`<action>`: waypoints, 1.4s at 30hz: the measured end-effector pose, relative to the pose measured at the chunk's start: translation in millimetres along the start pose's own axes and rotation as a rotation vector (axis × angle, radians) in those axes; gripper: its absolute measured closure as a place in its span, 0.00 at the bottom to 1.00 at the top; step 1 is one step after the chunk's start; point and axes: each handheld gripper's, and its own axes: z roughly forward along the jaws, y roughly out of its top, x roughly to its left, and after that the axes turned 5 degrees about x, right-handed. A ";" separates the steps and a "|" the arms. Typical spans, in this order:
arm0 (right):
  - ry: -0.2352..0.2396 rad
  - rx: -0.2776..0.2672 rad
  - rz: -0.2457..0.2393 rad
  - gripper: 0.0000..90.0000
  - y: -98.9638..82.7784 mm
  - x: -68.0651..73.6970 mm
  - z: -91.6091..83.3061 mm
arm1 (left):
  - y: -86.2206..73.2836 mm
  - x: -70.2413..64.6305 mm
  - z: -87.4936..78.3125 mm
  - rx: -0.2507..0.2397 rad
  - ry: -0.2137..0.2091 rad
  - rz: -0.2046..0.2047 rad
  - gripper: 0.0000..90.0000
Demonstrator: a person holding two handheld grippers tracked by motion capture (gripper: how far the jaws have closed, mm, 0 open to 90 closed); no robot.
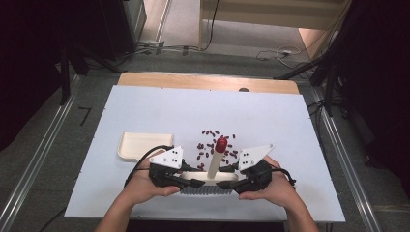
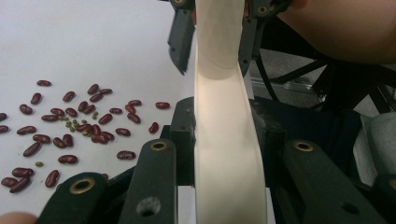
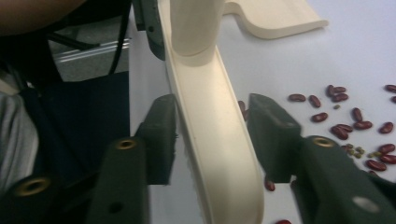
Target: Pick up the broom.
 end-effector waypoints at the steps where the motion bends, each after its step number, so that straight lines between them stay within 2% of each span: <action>1: 0.011 -0.002 -0.002 0.63 -0.6 -0.6 0.2 | 0.2 -0.3 0.2 0.001 -0.003 0.002 0.76; 6: 0.057 0.010 -0.006 0.64 -1.4 -0.5 2.6 | 1.0 -0.7 2.6 0.004 -0.023 0.007 0.76; 9: 0.082 0.018 -0.023 0.69 -1.4 -0.4 4.4 | 0.0 -0.3 2.8 0.008 -0.055 0.008 0.76; 12: 0.120 0.022 -0.054 0.73 -0.9 0.1 4.1 | -0.4 -1.2 2.3 0.010 -0.069 0.030 0.76; 18: 0.111 0.047 -0.030 0.73 5.0 6.0 3.2 | -4.7 1.6 -0.7 -0.024 -0.102 0.011 0.75; 19: 0.112 0.045 -0.032 0.73 6.0 5.9 3.5 | -5.1 2.4 -1.5 -0.034 -0.092 0.005 0.74; 21: 0.102 0.040 0.003 0.73 6.6 5.8 2.7 | -5.4 3.9 -2.7 -0.054 -0.062 -0.016 0.71; 24: 0.069 0.036 0.018 0.73 5.9 4.6 0.8 | -7.7 7.6 -6.3 -0.088 -0.004 -0.064 0.59; 27: 0.029 0.025 0.037 0.73 5.1 4.0 -2.3 | -11.2 10.8 -13.0 -0.115 0.033 -0.091 0.55; 30: -0.009 0.015 0.090 0.73 5.7 2.8 -6.3 | -13.4 12.0 -20.5 -0.150 0.087 -0.119 0.40; 34: -0.060 -0.005 0.157 0.73 3.7 -1.0 -11.2 | -19.3 15.3 -28.9 -0.170 0.153 -0.175 0.23; 36: -0.079 -0.020 0.176 0.73 1.4 -3.9 -13.7 | -23.3 16.9 -32.8 -0.183 0.168 -0.194 0.14; 39: -0.118 -0.041 0.198 0.73 -1.7 -7.5 -18.0 | -29.6 19.1 -38.7 -0.205 0.194 -0.224 0.06; 42: -0.141 -0.065 0.223 0.73 -5.0 -11.5 -23.2 | -36.8 19.5 -43.9 -0.215 0.238 -0.252 0.01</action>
